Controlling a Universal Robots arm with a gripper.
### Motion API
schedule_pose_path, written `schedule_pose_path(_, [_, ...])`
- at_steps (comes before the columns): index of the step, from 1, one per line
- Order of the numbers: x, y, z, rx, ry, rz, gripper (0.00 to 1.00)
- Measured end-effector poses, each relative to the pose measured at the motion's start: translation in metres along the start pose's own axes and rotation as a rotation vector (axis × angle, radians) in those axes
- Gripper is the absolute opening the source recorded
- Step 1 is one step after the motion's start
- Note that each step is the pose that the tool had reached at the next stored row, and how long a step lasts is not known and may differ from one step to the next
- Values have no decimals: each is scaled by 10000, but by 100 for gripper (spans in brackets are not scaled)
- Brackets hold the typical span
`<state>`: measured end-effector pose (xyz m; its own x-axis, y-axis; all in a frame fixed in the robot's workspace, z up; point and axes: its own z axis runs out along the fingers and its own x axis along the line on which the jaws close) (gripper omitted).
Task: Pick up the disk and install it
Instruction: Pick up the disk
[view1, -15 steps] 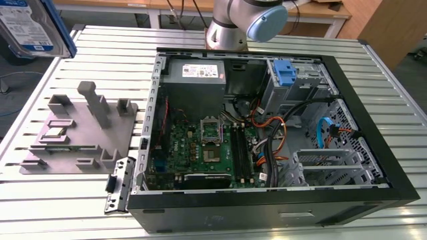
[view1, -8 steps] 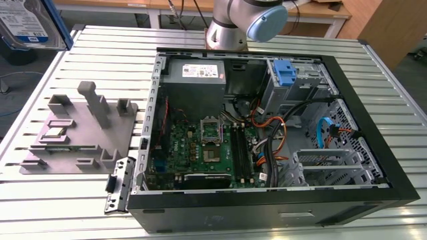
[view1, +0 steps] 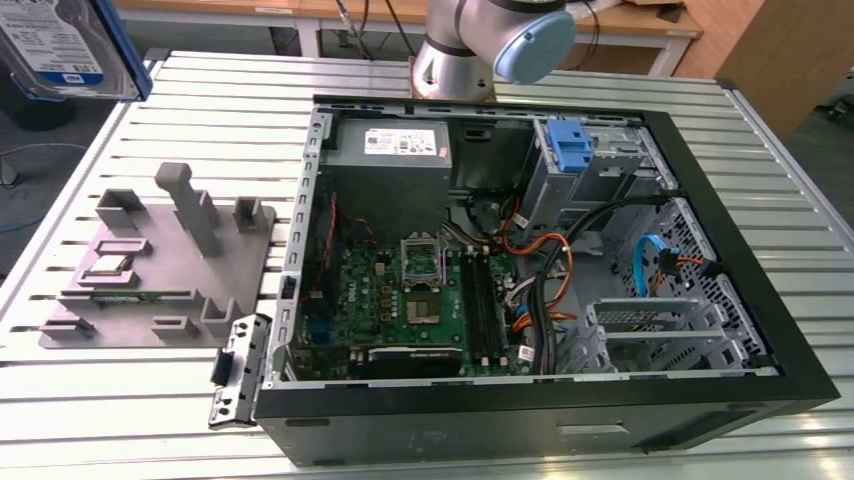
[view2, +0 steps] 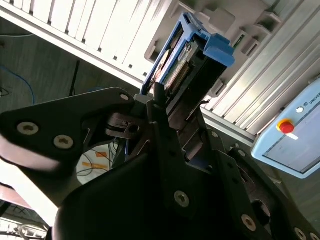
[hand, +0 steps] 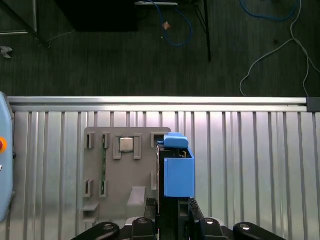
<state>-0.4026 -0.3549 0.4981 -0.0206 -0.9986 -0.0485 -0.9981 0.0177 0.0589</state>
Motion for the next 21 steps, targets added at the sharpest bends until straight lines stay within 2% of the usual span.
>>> schedule_pose_path(6, [-3, -142, -8, -1, 1, 0, 35])
schedule_pose_path(16, [-9, -439, -25, -5, 0, 0, 35])
schedule_pose_path(21, [-10, -448, -26, -5, -1, 1, 35])
